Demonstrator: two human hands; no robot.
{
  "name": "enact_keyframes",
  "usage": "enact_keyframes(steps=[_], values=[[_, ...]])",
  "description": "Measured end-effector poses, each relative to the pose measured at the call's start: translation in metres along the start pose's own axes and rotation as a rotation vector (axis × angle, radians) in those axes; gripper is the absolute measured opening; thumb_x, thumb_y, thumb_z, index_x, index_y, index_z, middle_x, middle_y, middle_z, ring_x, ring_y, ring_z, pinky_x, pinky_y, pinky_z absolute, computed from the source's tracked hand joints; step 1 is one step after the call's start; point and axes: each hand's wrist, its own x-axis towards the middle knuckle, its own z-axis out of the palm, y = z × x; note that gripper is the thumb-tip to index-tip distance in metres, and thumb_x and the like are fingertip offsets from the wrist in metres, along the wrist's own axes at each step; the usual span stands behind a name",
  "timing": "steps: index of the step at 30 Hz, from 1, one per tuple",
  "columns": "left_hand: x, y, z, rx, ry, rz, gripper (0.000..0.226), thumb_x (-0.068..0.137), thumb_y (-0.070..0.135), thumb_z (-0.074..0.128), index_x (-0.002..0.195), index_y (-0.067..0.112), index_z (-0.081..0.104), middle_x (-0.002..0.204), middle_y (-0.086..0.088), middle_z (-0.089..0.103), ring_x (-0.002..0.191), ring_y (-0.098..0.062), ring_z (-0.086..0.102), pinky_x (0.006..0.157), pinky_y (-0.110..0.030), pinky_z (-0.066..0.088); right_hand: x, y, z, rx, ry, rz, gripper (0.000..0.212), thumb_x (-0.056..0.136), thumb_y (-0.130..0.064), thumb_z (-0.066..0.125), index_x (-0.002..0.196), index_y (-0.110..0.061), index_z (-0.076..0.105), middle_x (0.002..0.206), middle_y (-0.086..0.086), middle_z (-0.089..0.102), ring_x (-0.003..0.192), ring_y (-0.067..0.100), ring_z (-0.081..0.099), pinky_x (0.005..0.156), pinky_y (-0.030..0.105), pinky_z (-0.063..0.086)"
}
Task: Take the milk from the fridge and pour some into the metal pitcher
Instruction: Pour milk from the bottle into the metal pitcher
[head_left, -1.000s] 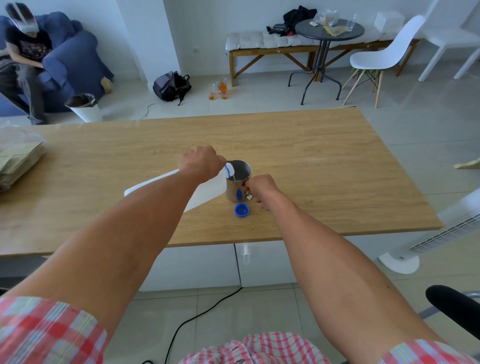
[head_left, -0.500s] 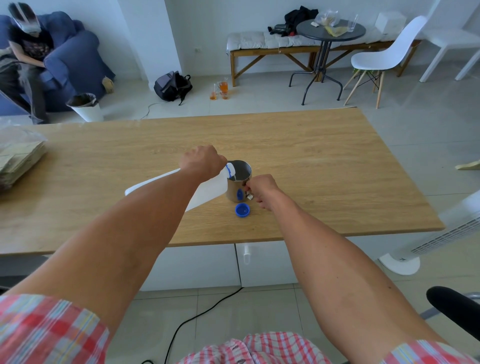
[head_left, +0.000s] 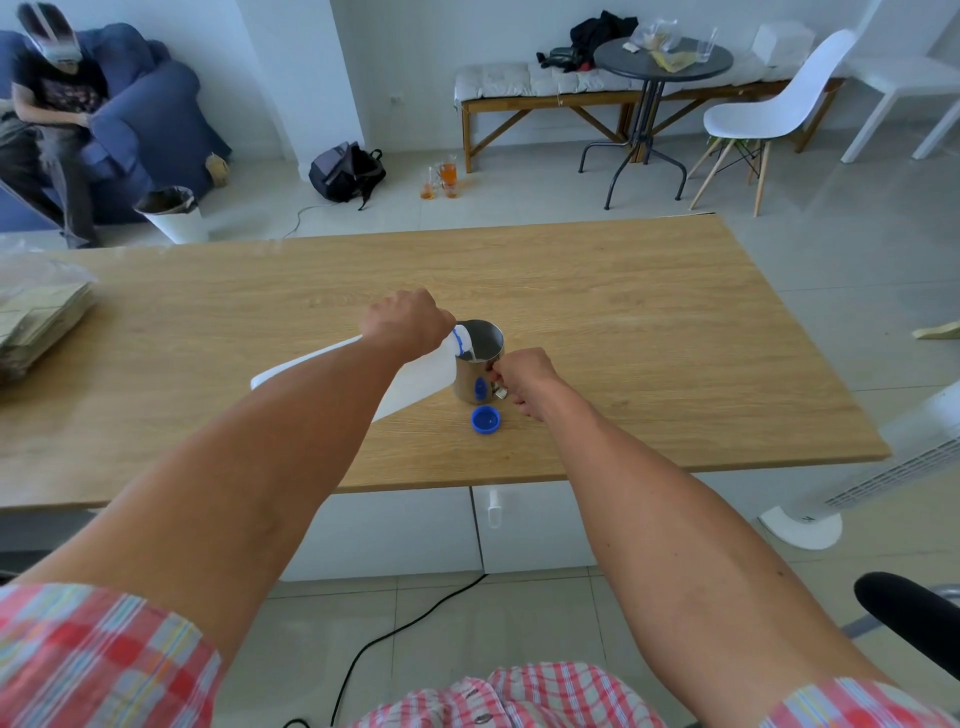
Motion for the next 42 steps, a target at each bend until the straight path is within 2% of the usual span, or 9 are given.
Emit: enact_keyframes(steps=[5, 10, 13, 21, 27, 31, 34, 37, 42], values=[[-0.0002, 0.0003, 0.0000, 0.000, 0.000, -0.001, 0.031, 0.098, 0.038, 0.047, 0.077, 0.016, 0.054, 0.080, -0.004, 0.058, 0.065, -0.019, 0.051, 0.055, -0.030, 0.034, 0.0003, 0.0006, 0.0003, 0.012, 0.004, 0.008, 0.023, 0.093, -0.009, 0.051, 0.094, -0.012, 0.074, 0.069, 0.002, 0.059, 0.045, 0.013, 0.039, 0.040, 0.020, 0.031], [0.0005, 0.0002, 0.0001, 0.000, -0.008, -0.002, 0.030, 0.098, 0.037, 0.046, 0.077, 0.017, 0.051, 0.083, -0.005, 0.058, 0.066, -0.020, 0.051, 0.061, -0.033, 0.036, 0.0004, 0.0010, -0.0014, 0.014, -0.013, 0.010, 0.018, 0.093, -0.009, 0.053, 0.088, -0.013, 0.071, 0.067, 0.002, 0.056, 0.043, 0.013, 0.036, 0.032, 0.013, 0.027], [0.0010, 0.0002, 0.0003, -0.003, -0.009, -0.005, 0.029, 0.098, 0.037, 0.046, 0.077, 0.017, 0.051, 0.082, -0.005, 0.057, 0.066, -0.020, 0.050, 0.059, -0.032, 0.035, -0.0005, -0.0001, -0.0010, 0.009, -0.017, 0.017, 0.019, 0.093, -0.010, 0.053, 0.088, -0.014, 0.071, 0.069, 0.003, 0.056, 0.046, 0.014, 0.036, 0.036, 0.018, 0.029], [0.0007, 0.0009, 0.0003, 0.016, -0.011, 0.007, 0.029, 0.099, 0.038, 0.046, 0.096, 0.013, 0.061, 0.082, -0.004, 0.055, 0.080, -0.025, 0.057, 0.066, -0.033, 0.040, -0.0002, 0.0000, -0.0009, 0.001, -0.007, 0.017, 0.023, 0.094, -0.009, 0.051, 0.099, -0.010, 0.074, 0.071, 0.004, 0.057, 0.047, 0.014, 0.037, 0.039, 0.021, 0.030], [0.0024, 0.0012, -0.0001, 0.011, -0.016, -0.008, 0.029, 0.098, 0.039, 0.047, 0.096, 0.014, 0.061, 0.083, -0.004, 0.056, 0.070, -0.021, 0.052, 0.061, -0.032, 0.037, -0.0026, -0.0009, -0.0023, 0.008, -0.009, 0.014, 0.022, 0.094, -0.006, 0.051, 0.093, -0.011, 0.072, 0.070, 0.004, 0.056, 0.046, 0.013, 0.035, 0.038, 0.020, 0.028], [0.0028, 0.0012, 0.0005, 0.016, -0.013, -0.011, 0.028, 0.098, 0.041, 0.047, 0.094, 0.016, 0.059, 0.084, -0.004, 0.056, 0.069, -0.020, 0.051, 0.057, -0.031, 0.035, -0.0016, -0.0009, -0.0019, -0.001, -0.005, 0.020, 0.029, 0.096, -0.006, 0.049, 0.109, -0.004, 0.074, 0.079, 0.008, 0.056, 0.048, 0.014, 0.036, 0.041, 0.024, 0.030], [0.0027, 0.0014, 0.0006, 0.014, -0.017, -0.003, 0.028, 0.098, 0.040, 0.047, 0.094, 0.015, 0.059, 0.085, -0.004, 0.057, 0.079, -0.024, 0.058, 0.064, -0.033, 0.040, -0.0006, -0.0003, -0.0015, -0.008, -0.003, 0.018, 0.032, 0.096, -0.006, 0.048, 0.116, 0.000, 0.073, 0.078, 0.008, 0.057, 0.048, 0.014, 0.037, 0.041, 0.025, 0.030], [0.0019, 0.0021, 0.0002, 0.019, -0.019, 0.002, 0.028, 0.099, 0.040, 0.046, 0.095, 0.015, 0.059, 0.084, -0.004, 0.056, 0.085, -0.028, 0.060, 0.066, -0.034, 0.040, 0.0011, 0.0001, -0.0011, -0.008, -0.003, 0.021, 0.032, 0.095, -0.006, 0.048, 0.115, -0.001, 0.073, 0.078, 0.008, 0.057, 0.048, 0.014, 0.037, 0.039, 0.023, 0.030], [0.0007, 0.0021, -0.0007, 0.026, -0.022, 0.010, 0.027, 0.099, 0.039, 0.045, 0.095, 0.015, 0.058, 0.083, -0.004, 0.054, 0.085, -0.028, 0.059, 0.067, -0.035, 0.039, 0.0021, 0.0017, -0.0014, 0.004, -0.013, 0.016, 0.025, 0.093, -0.008, 0.051, 0.099, -0.008, 0.075, 0.065, 0.003, 0.055, 0.042, 0.013, 0.036, 0.033, 0.013, 0.027]])
